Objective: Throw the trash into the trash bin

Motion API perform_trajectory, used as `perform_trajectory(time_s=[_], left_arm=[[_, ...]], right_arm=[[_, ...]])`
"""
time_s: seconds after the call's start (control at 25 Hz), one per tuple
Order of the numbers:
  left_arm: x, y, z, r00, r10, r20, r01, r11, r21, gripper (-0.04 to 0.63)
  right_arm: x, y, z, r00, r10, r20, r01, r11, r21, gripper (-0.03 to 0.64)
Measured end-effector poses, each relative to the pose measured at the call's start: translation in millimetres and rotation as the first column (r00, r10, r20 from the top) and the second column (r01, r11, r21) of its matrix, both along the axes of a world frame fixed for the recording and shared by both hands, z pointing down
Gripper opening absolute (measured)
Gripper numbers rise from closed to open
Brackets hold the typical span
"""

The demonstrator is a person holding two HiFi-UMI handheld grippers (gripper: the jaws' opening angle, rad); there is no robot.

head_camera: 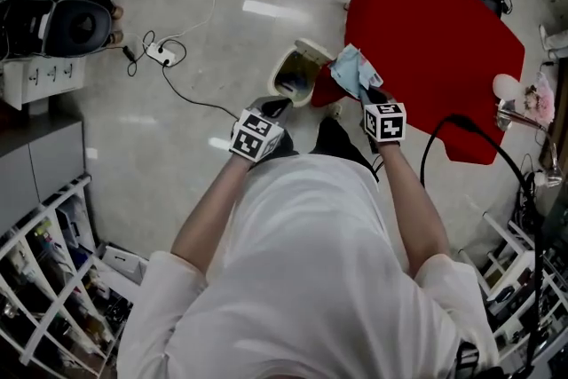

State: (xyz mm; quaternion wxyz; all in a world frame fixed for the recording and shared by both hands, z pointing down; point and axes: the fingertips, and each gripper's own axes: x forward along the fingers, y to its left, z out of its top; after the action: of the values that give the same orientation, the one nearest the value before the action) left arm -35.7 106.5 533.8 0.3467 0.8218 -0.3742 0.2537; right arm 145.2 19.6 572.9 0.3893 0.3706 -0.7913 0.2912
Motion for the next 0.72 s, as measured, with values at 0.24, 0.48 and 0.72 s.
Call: perform_trajectory(time_s=[0.24, 0.48, 0.72], left_arm=[[-41, 19, 9, 1.000, -0.025, -0.012, 0.025, 1.000, -0.003, 0.005], [-63, 30, 22, 1.000, -0.018, -0.006, 0.018, 1.000, -0.020, 0.005], [-74, 23, 42, 0.997, -0.082, -0.004, 0.082, 0.996, -0.040, 0.005]], right_arm=[[-63, 33, 10, 0.997, -0.074, 0.001, 0.074, 0.997, -0.024, 0.009], [-104, 51, 29, 0.997, -0.074, 0.016, 0.075, 0.995, -0.060, 0.009], [-123, 54, 57, 0.997, -0.064, 0.038, 0.068, 0.992, -0.110, 0.009]])
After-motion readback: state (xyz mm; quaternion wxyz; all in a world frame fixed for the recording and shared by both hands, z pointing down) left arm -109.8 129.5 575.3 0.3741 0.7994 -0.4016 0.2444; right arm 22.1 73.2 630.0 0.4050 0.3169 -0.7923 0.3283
